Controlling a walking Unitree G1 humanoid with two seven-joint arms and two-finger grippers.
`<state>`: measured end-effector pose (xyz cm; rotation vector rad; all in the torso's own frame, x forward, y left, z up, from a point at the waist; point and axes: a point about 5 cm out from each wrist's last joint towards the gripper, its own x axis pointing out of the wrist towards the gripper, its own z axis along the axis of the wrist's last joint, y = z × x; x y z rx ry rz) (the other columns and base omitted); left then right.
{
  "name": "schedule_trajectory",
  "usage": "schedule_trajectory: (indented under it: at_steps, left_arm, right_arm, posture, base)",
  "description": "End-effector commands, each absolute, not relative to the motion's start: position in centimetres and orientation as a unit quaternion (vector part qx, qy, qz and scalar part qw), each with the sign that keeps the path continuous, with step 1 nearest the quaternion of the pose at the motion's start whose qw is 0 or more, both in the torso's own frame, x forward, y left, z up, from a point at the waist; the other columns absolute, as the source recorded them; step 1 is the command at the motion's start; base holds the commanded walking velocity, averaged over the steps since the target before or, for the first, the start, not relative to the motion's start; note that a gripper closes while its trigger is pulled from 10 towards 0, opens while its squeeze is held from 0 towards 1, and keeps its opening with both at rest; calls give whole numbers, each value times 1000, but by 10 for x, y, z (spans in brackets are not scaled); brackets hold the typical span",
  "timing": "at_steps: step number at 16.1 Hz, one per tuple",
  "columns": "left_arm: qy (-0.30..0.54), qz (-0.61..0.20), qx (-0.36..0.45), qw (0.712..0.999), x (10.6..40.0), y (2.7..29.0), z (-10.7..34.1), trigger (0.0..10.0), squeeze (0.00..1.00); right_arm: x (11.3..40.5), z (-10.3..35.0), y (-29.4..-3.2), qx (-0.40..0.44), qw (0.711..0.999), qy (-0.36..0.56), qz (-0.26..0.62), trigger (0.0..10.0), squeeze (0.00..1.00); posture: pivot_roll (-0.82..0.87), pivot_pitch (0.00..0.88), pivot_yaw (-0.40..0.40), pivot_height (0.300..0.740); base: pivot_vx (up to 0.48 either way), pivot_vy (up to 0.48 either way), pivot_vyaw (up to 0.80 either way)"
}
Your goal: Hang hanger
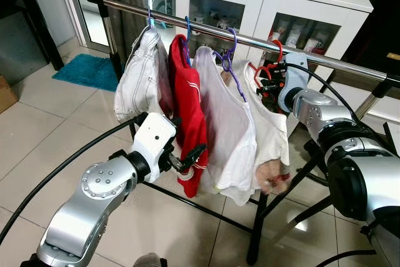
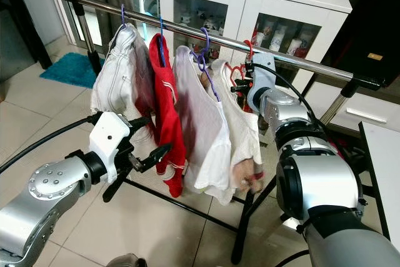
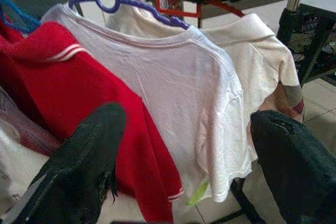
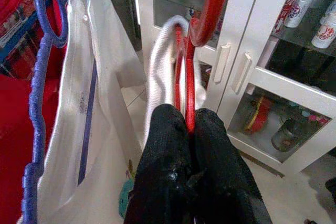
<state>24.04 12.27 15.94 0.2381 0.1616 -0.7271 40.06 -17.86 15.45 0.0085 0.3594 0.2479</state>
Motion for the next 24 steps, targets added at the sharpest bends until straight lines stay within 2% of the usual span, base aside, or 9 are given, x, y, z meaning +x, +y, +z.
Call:
schedule_trajectory:
  at_steps: [1,3,5,7,11,17,19,22,24]
  left_arm:
    - [77,-343,105,930,245,124,162,10000,0]
    - [54,-334,105,935,249,124,167,10000,0]
    - [40,-333,138,932,249,122,166,10000,0]
    - [40,-321,128,937,251,122,165,10000,0]
    - [67,-331,95,936,244,122,158,10000,0]
    - [40,-271,107,956,256,132,155,10000,0]
    - [27,-258,101,961,262,135,155,10000,0]
    - [27,-249,94,963,262,136,154,10000,0]
    - [36,-251,99,962,260,135,148,10000,0]
  right_arm:
    - [402,158,-178,7,977,176,119,0,0]
    - [402,158,-179,10,977,175,119,0,0]
    - [402,157,-179,12,977,175,120,0,0]
    - [402,158,-180,17,978,169,120,0,0]
    - [404,171,-191,32,987,118,104,0,0]
    - [398,182,-214,45,993,56,98,0,0]
    - [374,168,-220,34,995,39,91,0,0]
    - [358,162,-220,40,996,32,78,0,0]
    - [327,154,-209,56,996,19,68,0,0]
  posture:
    - [31,0,-78,740]
    - [28,0,-79,740]
    - [28,0,-79,740]
    - [21,0,-76,740]
    - [16,0,-73,740]
    - [-8,0,-50,740]
    - [-33,0,-21,740]
    - [-46,0,-14,740]
    - [-63,0,-11,740]
  base:
    - [0,0,0]
    - [0,0,0]
    - [0,0,0]
    - [0,0,0]
    - [0,0,0]
    - [0,0,0]
    - [0,0,0]
    - [0,0,0]
    - [0,0,0]
